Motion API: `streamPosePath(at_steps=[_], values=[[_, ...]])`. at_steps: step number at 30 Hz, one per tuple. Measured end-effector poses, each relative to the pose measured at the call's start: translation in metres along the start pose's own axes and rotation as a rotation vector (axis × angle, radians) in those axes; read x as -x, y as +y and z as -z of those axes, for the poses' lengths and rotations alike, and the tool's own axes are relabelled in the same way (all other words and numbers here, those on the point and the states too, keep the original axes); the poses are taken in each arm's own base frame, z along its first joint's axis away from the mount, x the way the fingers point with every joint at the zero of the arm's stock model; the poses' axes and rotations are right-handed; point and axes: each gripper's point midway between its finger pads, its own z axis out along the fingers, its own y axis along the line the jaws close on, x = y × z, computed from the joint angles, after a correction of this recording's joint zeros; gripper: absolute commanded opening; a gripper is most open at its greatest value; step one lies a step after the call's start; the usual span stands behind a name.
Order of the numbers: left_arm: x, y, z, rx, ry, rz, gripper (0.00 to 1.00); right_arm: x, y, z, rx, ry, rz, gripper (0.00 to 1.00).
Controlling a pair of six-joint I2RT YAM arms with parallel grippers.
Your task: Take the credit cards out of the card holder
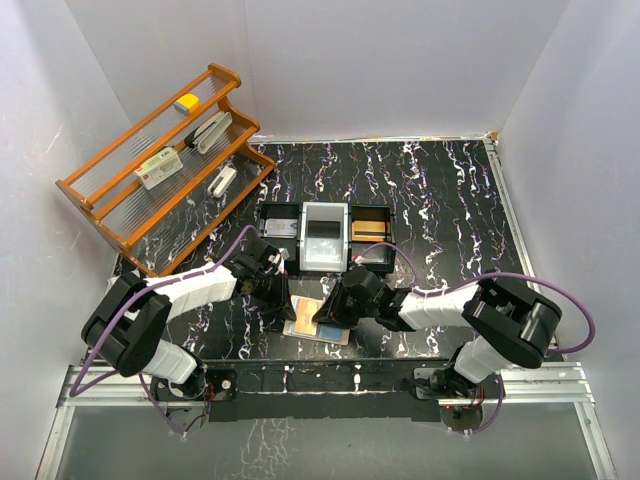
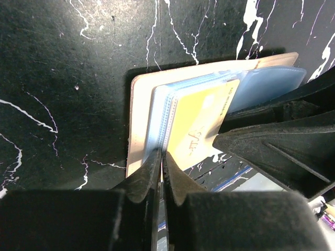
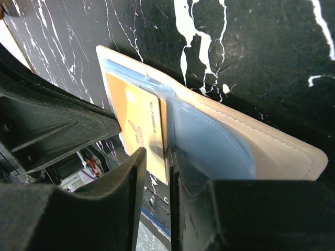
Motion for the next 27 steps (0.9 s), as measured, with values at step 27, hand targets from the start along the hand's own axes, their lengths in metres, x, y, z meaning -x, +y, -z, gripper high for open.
streamPosePath(at_steps=[27], values=[[-0.003, 0.004, 0.001, 0.027, 0.026, -0.023, 0.0, 0.004, -0.01, 0.011, -0.058, -0.006, 0.062, 0.16]])
